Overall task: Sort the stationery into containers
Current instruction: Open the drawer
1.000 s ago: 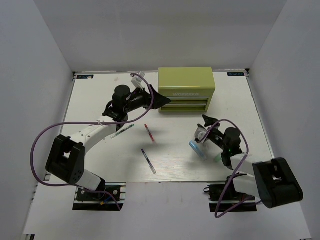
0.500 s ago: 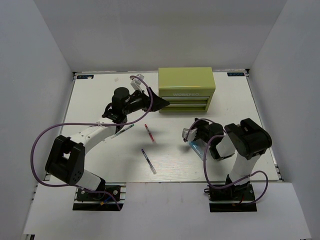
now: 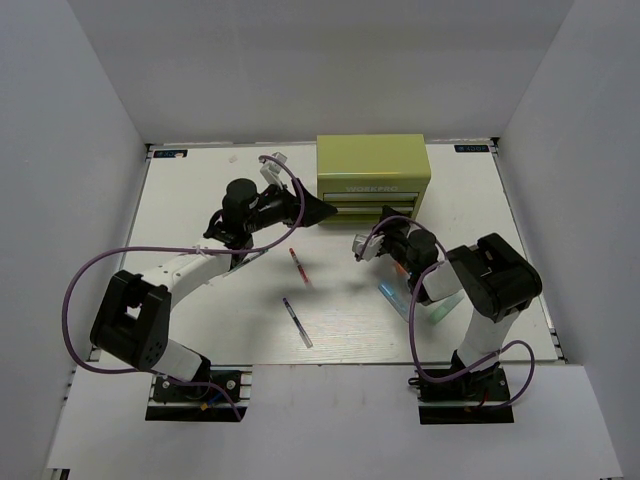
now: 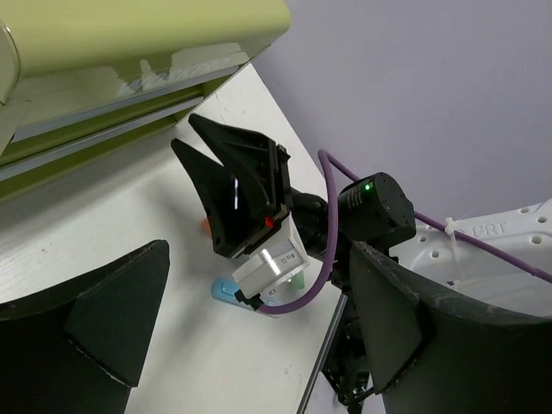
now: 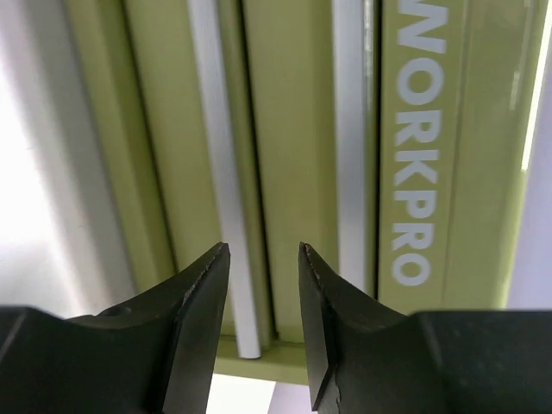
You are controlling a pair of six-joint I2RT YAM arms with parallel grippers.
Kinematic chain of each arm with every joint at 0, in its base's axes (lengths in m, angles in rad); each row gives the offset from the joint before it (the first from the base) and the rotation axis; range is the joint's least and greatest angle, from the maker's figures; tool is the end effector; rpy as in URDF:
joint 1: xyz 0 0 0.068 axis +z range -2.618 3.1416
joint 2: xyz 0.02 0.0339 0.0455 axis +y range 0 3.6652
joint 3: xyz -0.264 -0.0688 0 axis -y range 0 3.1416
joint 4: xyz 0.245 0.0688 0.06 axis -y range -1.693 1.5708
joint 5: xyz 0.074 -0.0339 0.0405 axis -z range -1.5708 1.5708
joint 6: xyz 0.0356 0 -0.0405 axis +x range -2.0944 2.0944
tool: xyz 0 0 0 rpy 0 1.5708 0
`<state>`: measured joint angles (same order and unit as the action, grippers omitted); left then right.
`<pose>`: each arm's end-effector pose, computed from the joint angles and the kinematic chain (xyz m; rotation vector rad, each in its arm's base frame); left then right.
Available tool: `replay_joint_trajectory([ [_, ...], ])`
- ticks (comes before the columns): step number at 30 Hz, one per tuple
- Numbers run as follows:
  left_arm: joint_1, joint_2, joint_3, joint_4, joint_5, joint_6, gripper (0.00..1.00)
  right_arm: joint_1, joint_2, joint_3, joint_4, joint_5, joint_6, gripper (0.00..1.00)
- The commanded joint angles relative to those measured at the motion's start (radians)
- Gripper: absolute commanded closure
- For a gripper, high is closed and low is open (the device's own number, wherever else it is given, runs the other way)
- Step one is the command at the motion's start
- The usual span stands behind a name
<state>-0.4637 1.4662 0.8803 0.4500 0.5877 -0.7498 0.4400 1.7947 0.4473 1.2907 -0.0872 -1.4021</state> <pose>0.2885 -0.1663 0.2765 0.2175 1.8810 -1.3660 0.2707 0.1309 0.1391 -1.3695 0.9542 -0.6646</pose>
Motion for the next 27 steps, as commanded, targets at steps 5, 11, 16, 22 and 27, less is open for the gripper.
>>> replay_joint_trajectory([
  [5,0.005,-0.072,-0.012,0.021,0.023,0.009,0.06,0.016,0.015,0.064,0.595,0.035,-0.029,0.56],
  [11,0.014,-0.083,-0.021,0.021,0.023,0.009,0.06,0.037,-0.018,0.059,0.596,0.05,-0.04,0.56],
  [16,0.014,-0.092,-0.021,0.021,0.023,0.009,0.06,0.048,-0.047,0.042,0.598,0.056,-0.037,0.57],
  [22,0.014,-0.092,-0.021,0.021,0.023,0.009,0.06,0.048,-0.04,0.076,0.598,0.084,-0.041,0.57],
  [27,0.014,-0.092,-0.021,0.021,0.023,0.009,0.06,0.048,-0.031,0.083,0.596,0.083,-0.044,0.57],
])
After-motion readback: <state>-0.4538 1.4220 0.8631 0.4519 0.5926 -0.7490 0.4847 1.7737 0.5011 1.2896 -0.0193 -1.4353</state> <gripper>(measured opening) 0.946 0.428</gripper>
